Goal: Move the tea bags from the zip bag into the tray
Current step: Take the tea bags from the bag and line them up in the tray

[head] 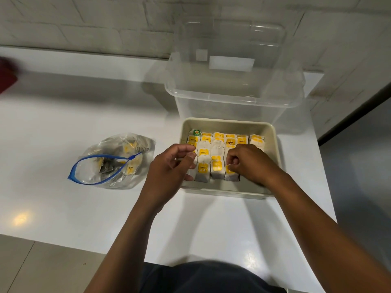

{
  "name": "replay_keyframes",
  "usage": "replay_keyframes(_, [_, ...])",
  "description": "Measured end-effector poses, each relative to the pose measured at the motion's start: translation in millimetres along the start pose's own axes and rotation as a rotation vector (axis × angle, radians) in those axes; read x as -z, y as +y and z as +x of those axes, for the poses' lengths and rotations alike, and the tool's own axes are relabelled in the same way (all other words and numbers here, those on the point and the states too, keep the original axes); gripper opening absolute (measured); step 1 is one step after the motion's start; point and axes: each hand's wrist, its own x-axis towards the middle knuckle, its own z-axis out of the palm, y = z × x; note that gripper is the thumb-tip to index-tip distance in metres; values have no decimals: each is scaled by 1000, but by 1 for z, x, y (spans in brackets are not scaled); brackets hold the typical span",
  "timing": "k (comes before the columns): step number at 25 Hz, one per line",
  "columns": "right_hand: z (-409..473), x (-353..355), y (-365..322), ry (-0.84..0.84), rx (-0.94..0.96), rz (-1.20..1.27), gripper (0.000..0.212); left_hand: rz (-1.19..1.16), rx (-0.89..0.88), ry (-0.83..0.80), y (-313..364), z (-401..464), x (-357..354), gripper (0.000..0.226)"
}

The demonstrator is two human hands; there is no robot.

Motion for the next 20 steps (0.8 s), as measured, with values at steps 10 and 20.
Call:
replay_keyframes(10, [-23, 14, -46, 317, 113, 253, 6, 322, -207, 115, -5, -17, 14, 15])
replay_keyframes(20, [-20, -27, -216, 234, 254, 531, 15, 337, -152, 332, -18, -45, 106, 21])
